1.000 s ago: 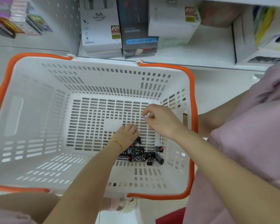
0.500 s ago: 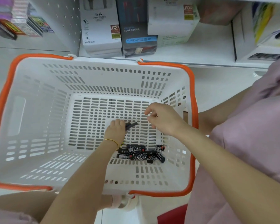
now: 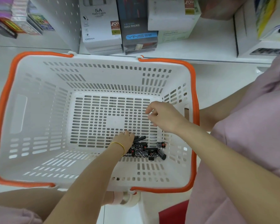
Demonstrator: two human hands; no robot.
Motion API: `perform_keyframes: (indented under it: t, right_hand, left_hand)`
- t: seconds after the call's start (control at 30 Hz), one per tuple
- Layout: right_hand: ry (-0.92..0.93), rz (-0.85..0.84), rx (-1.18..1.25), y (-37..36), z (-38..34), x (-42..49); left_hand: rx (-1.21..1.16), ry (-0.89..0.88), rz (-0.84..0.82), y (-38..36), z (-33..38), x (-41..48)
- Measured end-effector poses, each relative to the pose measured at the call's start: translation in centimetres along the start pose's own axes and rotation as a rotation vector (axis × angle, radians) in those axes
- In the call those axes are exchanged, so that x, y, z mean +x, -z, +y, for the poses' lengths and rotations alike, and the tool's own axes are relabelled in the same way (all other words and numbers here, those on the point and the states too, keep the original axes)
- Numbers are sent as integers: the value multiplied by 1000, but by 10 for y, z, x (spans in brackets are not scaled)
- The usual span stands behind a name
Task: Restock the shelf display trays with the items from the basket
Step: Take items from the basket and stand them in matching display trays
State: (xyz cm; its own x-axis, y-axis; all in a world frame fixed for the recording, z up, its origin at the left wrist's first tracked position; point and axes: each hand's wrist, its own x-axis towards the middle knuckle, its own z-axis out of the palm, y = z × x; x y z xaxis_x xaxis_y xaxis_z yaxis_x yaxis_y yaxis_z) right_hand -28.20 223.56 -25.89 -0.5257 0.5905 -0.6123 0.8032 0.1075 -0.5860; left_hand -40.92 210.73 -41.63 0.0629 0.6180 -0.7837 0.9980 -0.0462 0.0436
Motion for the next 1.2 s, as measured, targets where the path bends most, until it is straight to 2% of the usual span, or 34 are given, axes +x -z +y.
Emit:
perform_keyframes:
  t: [0.3, 0.43, 0.6, 0.8, 1.0, 1.1, 1.2]
  right_hand:
    - [2, -14, 9, 0, 1, -1]
    - [8, -9, 7, 0, 1, -1]
    - [5, -2, -4, -1, 1, -1]
    - [20, 33, -28, 0, 1, 1]
    - [-52, 293, 22, 28, -1, 7]
    - [14, 290, 203, 48, -13, 0]
    - [128, 322, 434, 70, -31, -14]
  left_hand:
    - [34, -16, 45, -3, -2, -1]
    - [-34, -39, -8, -4, -1, -4]
    - [-373, -30, 75, 8, -15, 0]
    - [-701, -130, 15, 36, 4, -1]
    - [-1438, -127, -33, 115, -1, -27]
    - [-1550, -219, 28, 163, 2, -55]
    - [-1499, -314, 119, 207, 10, -84]
